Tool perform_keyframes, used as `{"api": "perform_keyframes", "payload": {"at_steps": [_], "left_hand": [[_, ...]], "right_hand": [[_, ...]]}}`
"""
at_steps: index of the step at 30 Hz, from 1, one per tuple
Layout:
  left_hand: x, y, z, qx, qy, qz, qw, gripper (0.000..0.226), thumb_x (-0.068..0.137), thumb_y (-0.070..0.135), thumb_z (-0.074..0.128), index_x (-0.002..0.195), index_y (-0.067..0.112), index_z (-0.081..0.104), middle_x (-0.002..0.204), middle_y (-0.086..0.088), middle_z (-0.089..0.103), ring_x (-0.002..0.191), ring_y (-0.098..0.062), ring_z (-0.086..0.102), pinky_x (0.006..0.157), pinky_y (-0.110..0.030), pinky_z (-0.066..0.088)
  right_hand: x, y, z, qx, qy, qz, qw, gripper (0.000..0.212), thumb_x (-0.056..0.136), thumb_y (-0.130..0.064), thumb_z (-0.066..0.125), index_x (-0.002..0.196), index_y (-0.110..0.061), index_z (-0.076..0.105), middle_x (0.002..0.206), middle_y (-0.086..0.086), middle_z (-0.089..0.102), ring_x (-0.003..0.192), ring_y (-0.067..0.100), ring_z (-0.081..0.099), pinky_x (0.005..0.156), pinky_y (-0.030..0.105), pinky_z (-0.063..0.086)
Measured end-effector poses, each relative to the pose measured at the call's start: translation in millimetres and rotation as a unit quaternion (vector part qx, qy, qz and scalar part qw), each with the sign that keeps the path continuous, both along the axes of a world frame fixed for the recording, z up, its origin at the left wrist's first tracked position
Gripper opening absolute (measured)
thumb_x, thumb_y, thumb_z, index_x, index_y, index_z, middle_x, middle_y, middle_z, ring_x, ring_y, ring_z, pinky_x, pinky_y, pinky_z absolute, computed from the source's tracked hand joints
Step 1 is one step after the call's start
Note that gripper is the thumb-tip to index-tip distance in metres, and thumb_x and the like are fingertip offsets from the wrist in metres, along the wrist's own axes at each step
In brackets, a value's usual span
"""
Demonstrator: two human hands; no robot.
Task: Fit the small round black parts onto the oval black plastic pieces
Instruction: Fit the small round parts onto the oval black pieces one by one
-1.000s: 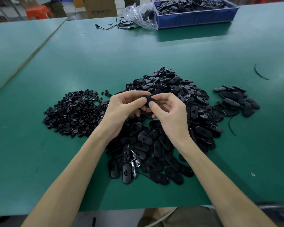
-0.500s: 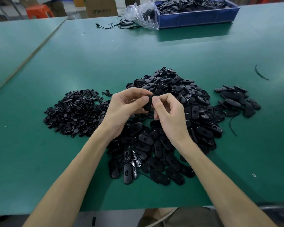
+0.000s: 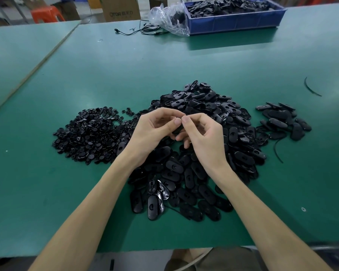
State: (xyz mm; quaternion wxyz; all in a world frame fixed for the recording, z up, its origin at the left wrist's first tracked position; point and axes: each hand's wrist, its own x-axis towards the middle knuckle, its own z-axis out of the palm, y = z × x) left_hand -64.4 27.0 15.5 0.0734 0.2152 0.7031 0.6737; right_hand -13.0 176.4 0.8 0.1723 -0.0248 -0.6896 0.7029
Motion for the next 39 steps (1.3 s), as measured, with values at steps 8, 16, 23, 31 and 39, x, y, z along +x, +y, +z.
{"api": "perform_keyframes", "payload": {"at_steps": [8, 16, 23, 31, 39], "left_hand": [[-0.8, -0.1, -1.5, -0.027, 0.007, 0.024, 0.999, 0.015, 0.099, 0.011, 0.066, 0.108, 0.002, 0.075, 0.093, -0.01, 0.076, 0.072, -0.029, 0.06, 0.063, -0.032, 0.053], [-2.5, -1.9, -3.7, -0.033, 0.027, 0.016, 0.999, 0.011, 0.098, 0.008, 0.068, 0.105, 0.01, 0.077, 0.084, 0.0, 0.076, 0.064, -0.016, 0.062, 0.062, -0.022, 0.052], [1.5, 0.6, 1.3, -0.023, 0.023, 0.007, 0.999, 0.014, 0.097, 0.001, 0.066, 0.109, 0.003, 0.074, 0.084, 0.005, 0.075, 0.065, -0.01, 0.064, 0.065, -0.023, 0.054], [2.9, 2.0, 3.6, -0.022, 0.02, 0.006, 1.0, 0.016, 0.096, -0.002, 0.067, 0.107, 0.008, 0.074, 0.086, 0.005, 0.075, 0.07, -0.007, 0.066, 0.07, -0.024, 0.056], [2.0, 0.4, 2.5, -0.023, 0.01, 0.011, 1.0, 0.014, 0.095, 0.003, 0.069, 0.104, 0.012, 0.075, 0.083, 0.005, 0.076, 0.068, -0.009, 0.066, 0.069, -0.023, 0.055]], "right_hand": [[1.3, -1.9, 1.1, -0.04, 0.007, -0.01, 0.999, 0.01, 0.102, -0.014, 0.067, 0.098, -0.006, 0.071, 0.08, 0.007, 0.079, 0.07, 0.025, 0.078, 0.058, 0.025, 0.058], [0.5, -0.2, -2.0, -0.031, 0.016, -0.015, 0.999, 0.009, 0.1, -0.018, 0.069, 0.097, -0.009, 0.07, 0.083, 0.005, 0.079, 0.071, 0.02, 0.077, 0.059, 0.026, 0.057], [1.2, 2.0, -1.0, -0.017, 0.018, -0.027, 0.999, 0.009, 0.101, -0.021, 0.07, 0.096, -0.013, 0.071, 0.081, 0.003, 0.078, 0.067, 0.012, 0.073, 0.059, 0.026, 0.057], [0.0, 3.2, -0.3, -0.013, 0.017, -0.036, 0.999, 0.01, 0.101, -0.022, 0.07, 0.099, -0.011, 0.072, 0.082, 0.003, 0.077, 0.07, 0.011, 0.072, 0.059, 0.026, 0.057], [-1.1, 2.7, -0.5, -0.013, 0.023, -0.033, 0.999, 0.011, 0.101, -0.021, 0.07, 0.099, -0.01, 0.072, 0.078, 0.003, 0.076, 0.069, 0.016, 0.073, 0.058, 0.027, 0.056]]}}
